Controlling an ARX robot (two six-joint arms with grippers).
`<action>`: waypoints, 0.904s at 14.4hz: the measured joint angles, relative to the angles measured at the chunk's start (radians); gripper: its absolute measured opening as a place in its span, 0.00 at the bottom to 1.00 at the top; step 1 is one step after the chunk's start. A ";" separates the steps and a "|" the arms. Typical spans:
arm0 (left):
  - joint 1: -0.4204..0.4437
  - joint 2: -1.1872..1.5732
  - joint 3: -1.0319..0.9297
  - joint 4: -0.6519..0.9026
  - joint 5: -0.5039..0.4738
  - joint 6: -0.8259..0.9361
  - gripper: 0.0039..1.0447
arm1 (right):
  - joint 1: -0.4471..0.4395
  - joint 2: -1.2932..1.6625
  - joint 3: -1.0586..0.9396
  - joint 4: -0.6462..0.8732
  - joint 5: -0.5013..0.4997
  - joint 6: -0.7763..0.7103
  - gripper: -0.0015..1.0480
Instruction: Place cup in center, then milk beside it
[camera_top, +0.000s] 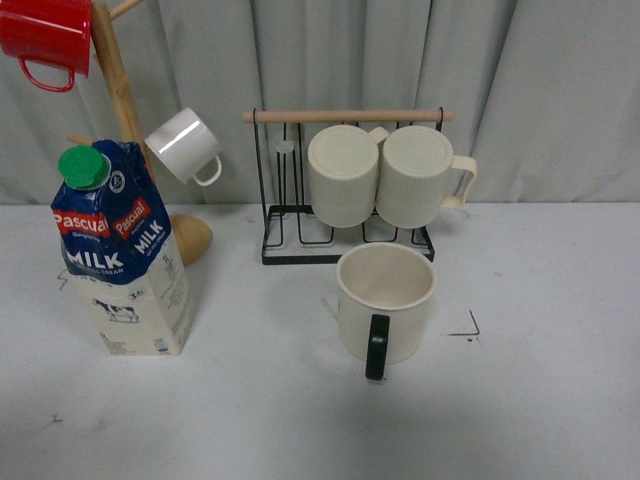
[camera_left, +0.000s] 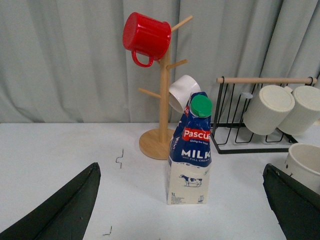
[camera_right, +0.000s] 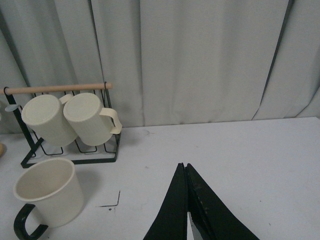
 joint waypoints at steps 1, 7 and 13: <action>0.000 0.000 0.000 0.000 0.000 0.000 0.94 | 0.000 -0.040 -0.011 -0.029 0.000 0.000 0.02; 0.000 0.000 0.000 0.000 0.000 0.000 0.94 | 0.000 -0.275 -0.056 -0.204 0.000 0.000 0.02; 0.000 0.000 0.000 0.000 0.000 0.000 0.94 | 0.000 -0.446 -0.056 -0.366 0.000 0.000 0.02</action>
